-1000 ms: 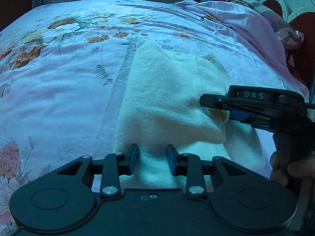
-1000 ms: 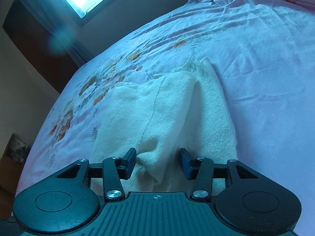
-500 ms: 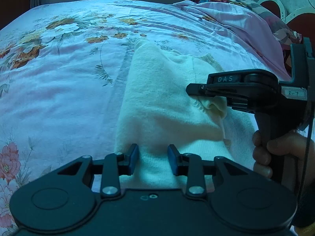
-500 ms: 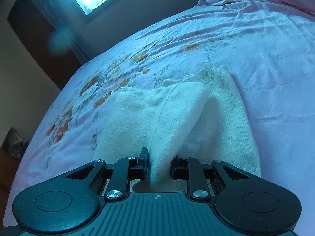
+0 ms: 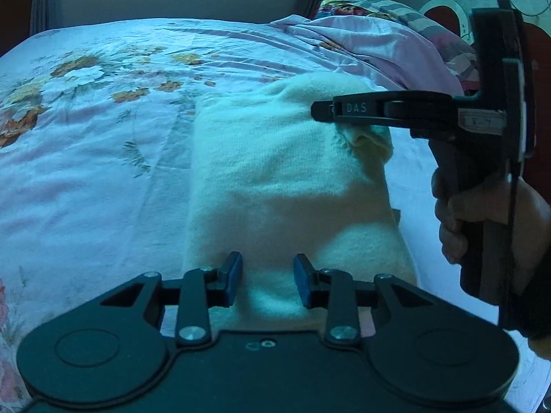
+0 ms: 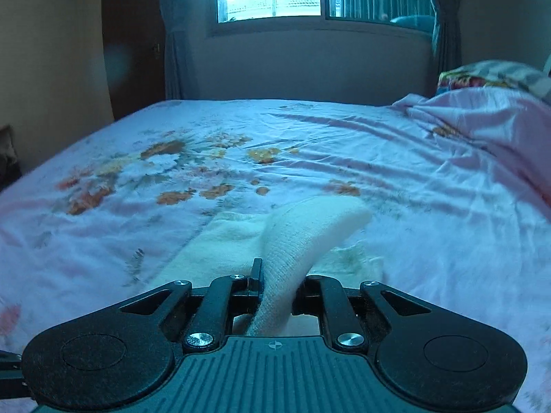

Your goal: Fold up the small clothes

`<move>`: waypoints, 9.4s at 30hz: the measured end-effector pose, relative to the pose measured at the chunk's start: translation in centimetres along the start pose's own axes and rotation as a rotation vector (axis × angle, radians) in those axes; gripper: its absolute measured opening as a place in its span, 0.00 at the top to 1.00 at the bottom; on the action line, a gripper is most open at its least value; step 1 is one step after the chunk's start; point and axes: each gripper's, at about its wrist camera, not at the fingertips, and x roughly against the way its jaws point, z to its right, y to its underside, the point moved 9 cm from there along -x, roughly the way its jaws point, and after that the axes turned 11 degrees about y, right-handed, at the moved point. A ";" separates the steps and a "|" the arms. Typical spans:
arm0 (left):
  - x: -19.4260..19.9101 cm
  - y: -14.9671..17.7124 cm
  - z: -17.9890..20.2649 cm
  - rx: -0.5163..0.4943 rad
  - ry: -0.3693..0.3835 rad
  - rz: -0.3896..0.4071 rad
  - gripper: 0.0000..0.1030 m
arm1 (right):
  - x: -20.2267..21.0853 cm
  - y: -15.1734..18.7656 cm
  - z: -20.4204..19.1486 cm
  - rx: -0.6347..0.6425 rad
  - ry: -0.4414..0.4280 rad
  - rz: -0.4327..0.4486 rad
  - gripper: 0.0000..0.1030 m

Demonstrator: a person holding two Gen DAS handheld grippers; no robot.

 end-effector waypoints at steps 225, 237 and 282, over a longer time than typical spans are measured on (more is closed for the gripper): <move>2.5 2.2 0.5 -0.045 -0.153 -0.017 0.33 | 11.9 11.1 2.2 -0.191 0.201 -0.143 1.00; 4.1 0.5 1.7 -0.062 -0.159 0.019 0.32 | 13.7 9.6 2.8 -0.217 0.198 -0.111 1.00; 1.5 -5.2 -3.2 0.117 0.053 0.031 0.70 | 6.2 3.1 1.1 -0.463 -0.149 -0.144 0.78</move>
